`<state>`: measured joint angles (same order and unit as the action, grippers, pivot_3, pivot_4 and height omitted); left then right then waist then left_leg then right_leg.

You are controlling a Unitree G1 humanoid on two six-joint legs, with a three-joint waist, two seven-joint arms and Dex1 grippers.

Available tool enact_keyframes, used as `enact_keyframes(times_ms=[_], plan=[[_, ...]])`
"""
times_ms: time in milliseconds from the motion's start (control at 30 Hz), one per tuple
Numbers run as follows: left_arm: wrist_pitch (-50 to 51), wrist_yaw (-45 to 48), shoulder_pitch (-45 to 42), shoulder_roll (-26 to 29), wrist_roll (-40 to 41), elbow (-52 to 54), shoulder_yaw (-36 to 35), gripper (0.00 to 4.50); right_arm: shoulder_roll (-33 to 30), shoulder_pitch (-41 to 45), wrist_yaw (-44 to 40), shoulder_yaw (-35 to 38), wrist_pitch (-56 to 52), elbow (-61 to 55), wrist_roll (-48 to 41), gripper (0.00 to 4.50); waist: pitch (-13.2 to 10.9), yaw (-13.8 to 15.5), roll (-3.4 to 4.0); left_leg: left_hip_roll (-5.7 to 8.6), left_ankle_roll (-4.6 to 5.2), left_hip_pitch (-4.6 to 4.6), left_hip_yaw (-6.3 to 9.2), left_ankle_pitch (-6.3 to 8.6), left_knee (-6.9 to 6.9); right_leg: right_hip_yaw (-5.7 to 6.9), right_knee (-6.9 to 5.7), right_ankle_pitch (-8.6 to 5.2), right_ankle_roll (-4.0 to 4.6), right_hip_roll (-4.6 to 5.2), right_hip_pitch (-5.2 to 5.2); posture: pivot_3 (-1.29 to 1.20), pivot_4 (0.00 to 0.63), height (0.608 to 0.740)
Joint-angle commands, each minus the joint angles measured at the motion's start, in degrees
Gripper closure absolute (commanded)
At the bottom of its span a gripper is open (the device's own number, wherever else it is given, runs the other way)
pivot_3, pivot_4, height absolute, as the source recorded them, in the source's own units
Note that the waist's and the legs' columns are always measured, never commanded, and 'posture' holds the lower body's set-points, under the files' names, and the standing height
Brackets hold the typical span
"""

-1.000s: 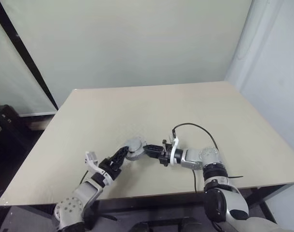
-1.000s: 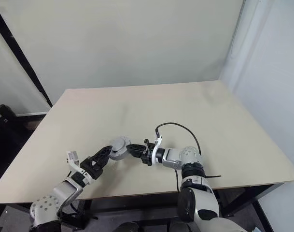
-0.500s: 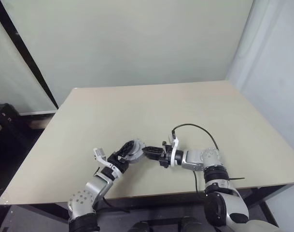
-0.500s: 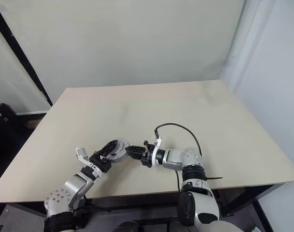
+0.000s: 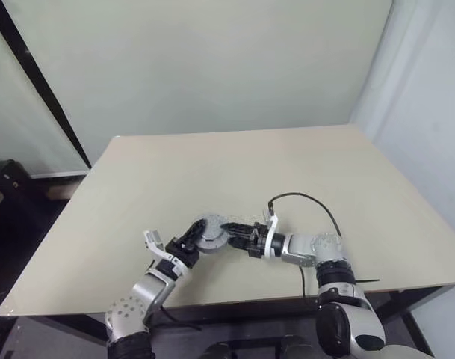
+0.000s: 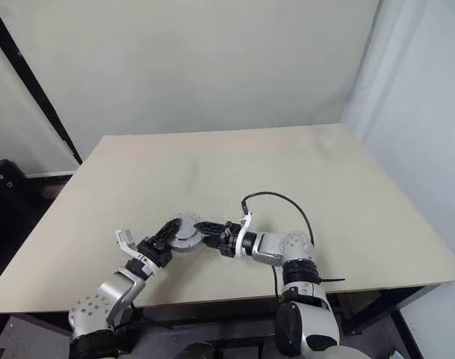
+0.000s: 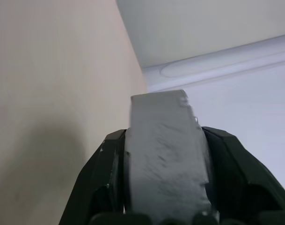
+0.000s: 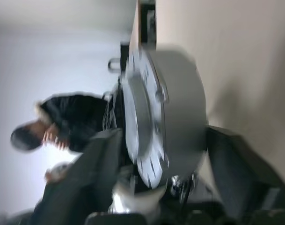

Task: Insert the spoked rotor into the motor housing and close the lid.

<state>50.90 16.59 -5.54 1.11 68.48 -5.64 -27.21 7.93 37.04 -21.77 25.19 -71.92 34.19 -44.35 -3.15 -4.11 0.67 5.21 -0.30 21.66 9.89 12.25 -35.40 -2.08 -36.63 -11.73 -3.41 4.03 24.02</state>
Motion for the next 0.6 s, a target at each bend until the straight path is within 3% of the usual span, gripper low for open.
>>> enact_keyframes(times_ms=[33, 233, 467, 600], plan=[[-1.13, 1.39, -0.4, -0.65, 0.93, 0.75, 0.47, 2.47, 4.64, 0.86, 0.52, 0.85, 1.46, -1.57, -3.29, 1.25, 0.0, 0.04, 0.0, 0.0, 0.01, 0.01, 0.0, 0.0, -0.01, 0.0, 0.0, 0.0, 0.0, 0.0, 0.0, 0.0, 0.0, 0.74], [-3.43, 1.46, -1.36, -1.16, -0.29, 0.37, 0.77, 2.47, 3.72, -2.28, -1.6, -5.34, 6.15, -6.43, -0.17, 1.25, 0.0, 0.03, 0.0, -0.05, 0.03, 0.02, -0.02, -0.01, -0.02, 0.01, -0.02, 0.0, 0.01, -0.04, 0.04, 0.0, 0.0, 0.74], [-10.28, 2.14, -3.43, 3.53, -6.45, 3.43, 0.99, 2.47, -2.7, -9.71, -12.44, -24.78, 28.22, -18.86, 13.61, 1.25, 0.0, -0.13, 0.0, -0.03, -0.15, 0.04, -0.03, 0.08, -0.12, 0.02, -0.04, 0.01, -0.01, -0.04, 0.03, 0.0, 0.0, 0.74], [-14.46, 2.71, -4.13, 8.8, -14.94, 5.3, 4.23, 2.47, -8.38, -12.97, -17.78, -34.33, 39.86, -23.65, 21.77, 1.25, 0.0, 0.0, 0.0, -0.01, -0.19, 0.02, -0.02, 0.1, -0.22, 0.04, -0.05, 0.01, -0.01, -0.04, -0.05, 0.0, 0.0, 0.74]])
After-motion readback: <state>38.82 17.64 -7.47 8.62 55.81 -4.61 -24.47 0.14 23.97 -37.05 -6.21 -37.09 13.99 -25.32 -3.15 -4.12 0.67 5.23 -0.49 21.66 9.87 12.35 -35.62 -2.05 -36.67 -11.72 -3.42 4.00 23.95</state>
